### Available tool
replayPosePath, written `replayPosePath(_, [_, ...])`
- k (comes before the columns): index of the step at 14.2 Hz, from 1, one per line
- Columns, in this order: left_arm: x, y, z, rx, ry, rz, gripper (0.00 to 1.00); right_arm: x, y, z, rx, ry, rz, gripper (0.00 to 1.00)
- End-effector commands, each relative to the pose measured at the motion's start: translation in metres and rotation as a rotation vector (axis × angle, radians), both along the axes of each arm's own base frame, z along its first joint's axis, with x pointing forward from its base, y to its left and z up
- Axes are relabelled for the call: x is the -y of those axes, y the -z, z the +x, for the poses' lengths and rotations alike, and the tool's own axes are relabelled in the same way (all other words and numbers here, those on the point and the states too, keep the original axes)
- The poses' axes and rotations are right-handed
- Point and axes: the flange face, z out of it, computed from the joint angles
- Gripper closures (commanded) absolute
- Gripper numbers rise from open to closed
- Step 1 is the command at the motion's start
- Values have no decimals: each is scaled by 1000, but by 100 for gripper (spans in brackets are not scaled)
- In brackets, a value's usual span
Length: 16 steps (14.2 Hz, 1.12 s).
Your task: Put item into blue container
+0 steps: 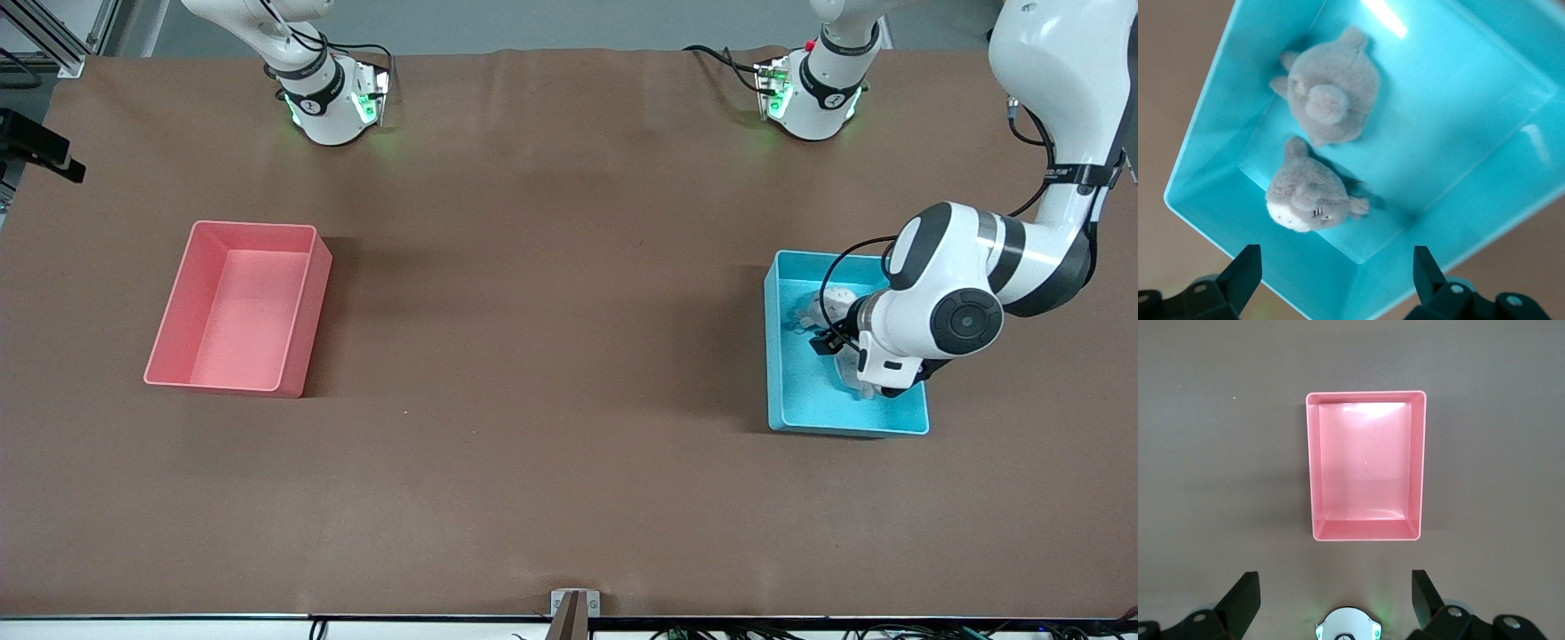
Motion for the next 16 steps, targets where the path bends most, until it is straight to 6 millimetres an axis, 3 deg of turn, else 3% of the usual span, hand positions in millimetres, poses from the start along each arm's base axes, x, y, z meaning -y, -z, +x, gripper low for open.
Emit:
replayPosePath(1, [1, -51, 9, 54, -5, -9, 0, -2, -8, -20, 5, -28, -17, 0])
replayPosePath(6, [2, -151, 38, 209, -2, -48, 0, -7, -18, -32, -5, -38, -25, 0])
replayPosePath(8, [-4, -177, 39, 218, 38, -50, 0, -10, -16, -33, -26, -41, -25, 0])
replayPosePath(14, [-43, -271, 14, 265, 317, -50, 0, -9, -18, -23, 24, -40, -28, 0])
replayPosePath(16, [-51, -289, 4, 271, 382, -44, 0, -9, -17, -22, 25, -40, -25, 0])
